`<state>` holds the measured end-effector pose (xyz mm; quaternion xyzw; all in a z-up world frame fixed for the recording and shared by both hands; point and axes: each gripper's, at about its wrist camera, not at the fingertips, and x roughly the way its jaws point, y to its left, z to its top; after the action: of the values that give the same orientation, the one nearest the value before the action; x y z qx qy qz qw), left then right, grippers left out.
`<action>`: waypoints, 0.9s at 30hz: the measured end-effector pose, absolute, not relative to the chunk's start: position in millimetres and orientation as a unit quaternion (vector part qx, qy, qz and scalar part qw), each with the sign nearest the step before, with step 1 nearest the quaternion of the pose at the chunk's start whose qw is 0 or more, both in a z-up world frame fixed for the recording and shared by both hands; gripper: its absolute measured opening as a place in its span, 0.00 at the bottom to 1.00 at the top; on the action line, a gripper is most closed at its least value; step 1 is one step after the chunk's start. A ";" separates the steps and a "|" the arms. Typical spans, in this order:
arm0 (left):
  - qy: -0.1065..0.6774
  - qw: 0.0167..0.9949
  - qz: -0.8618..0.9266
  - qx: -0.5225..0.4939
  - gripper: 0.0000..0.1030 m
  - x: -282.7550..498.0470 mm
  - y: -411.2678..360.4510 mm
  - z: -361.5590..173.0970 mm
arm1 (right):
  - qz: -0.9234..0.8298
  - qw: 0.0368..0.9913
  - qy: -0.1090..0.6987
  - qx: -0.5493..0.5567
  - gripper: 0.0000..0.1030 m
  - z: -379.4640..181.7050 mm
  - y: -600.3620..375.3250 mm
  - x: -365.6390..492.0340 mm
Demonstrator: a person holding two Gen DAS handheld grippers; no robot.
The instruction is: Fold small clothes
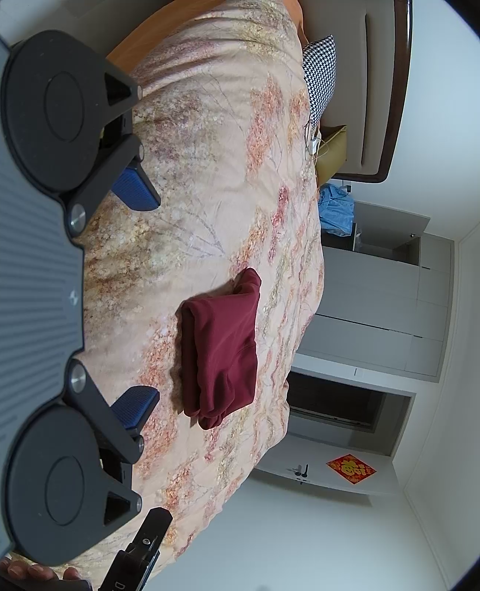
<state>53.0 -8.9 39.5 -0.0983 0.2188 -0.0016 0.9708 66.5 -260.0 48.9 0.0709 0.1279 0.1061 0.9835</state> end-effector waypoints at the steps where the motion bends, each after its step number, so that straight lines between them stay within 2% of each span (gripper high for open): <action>1: 0.219 0.971 -0.002 -0.098 1.00 52.8 -9.1 39.3 | 0.106 0.983 0.128 0.071 0.99 48.9 -260.1 66.8; 27: 0.226 0.971 0.039 -0.073 1.00 50.5 -11.1 41.4 | 0.111 0.983 0.130 0.070 1.00 48.9 -258.5 66.9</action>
<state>50.5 -11.1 41.4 -0.0726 0.2257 0.0394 0.9707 66.9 -258.5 48.9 0.0696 0.1305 0.1106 0.9828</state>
